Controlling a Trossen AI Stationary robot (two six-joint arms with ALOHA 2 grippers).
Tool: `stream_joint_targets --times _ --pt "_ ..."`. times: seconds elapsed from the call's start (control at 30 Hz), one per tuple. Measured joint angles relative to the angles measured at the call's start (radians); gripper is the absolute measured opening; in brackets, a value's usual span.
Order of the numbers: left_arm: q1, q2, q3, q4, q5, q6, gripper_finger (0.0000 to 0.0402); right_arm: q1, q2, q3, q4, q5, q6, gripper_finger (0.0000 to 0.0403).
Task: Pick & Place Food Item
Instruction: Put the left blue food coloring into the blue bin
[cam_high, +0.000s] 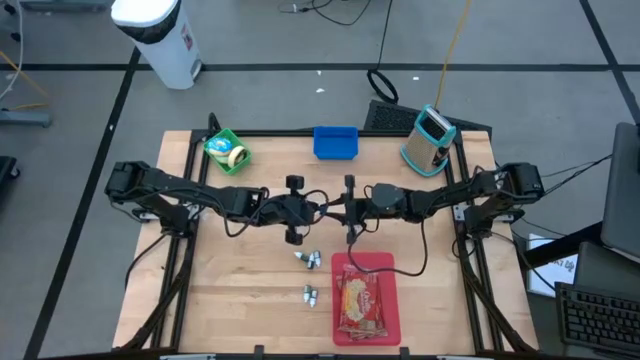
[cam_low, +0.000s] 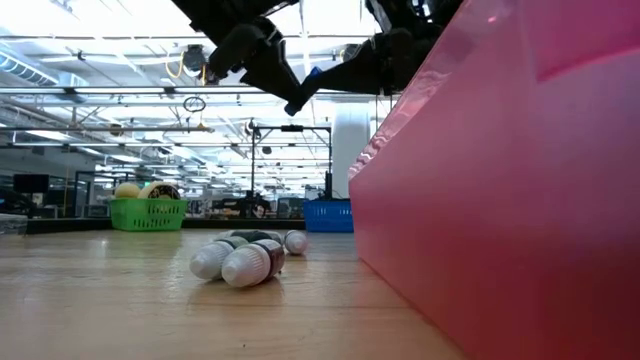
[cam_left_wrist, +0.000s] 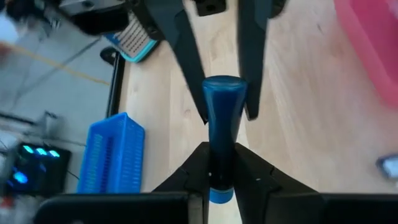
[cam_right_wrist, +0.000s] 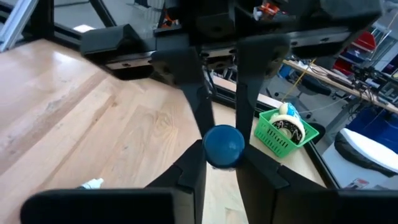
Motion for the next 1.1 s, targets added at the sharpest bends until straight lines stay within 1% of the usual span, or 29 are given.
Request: stream_joint_targets --times 0.1,0.23,0.37,0.53,0.63,0.73,0.83,0.93,1.03,1.1 --pt "0.001 0.0 0.0 0.018 0.008 -0.07 0.0083 0.0 0.0 0.0 0.008 0.0 0.012 0.0061" --pt "-0.002 0.0 0.001 0.042 0.018 -0.141 0.0152 -0.001 0.0 0.0 0.006 -0.004 0.016 0.0061" --pt "0.0 -0.018 0.001 0.039 0.068 -0.196 0.0215 -0.001 0.0 0.0 0.009 -0.01 0.017 0.006" --pt "-0.002 -0.077 0.0 0.03 0.079 -0.254 0.0262 -0.015 -0.001 0.002 0.03 -0.001 0.019 0.0059" --pt "-0.003 -0.141 0.001 0.04 0.095 -0.278 0.0278 -0.033 -0.003 0.005 0.036 0.049 0.019 0.0059" --pt "-0.005 -0.219 0.005 0.01 0.132 -0.271 0.0288 -0.066 0.001 -0.004 0.002 0.07 0.02 0.0059" --pt "-0.002 -0.277 0.004 -0.013 0.222 -0.23 0.0291 -0.099 -0.008 0.002 0.029 0.05 0.072 0.0059" --pt "-0.003 -0.332 0.002 -0.051 0.311 -0.155 0.0288 -0.14 -0.004 0.0 0.013 0.048 0.111 0.0059" --pt "0.006 -0.384 -0.039 -0.07 0.342 -0.122 0.0284 -0.182 -0.005 0.0 0.022 0.05 0.119 0.0059" --pt "0.024 -0.415 -0.082 -0.018 0.343 -0.133 0.0282 -0.216 -0.006 0.001 0.021 0.043 0.139 0.0059"
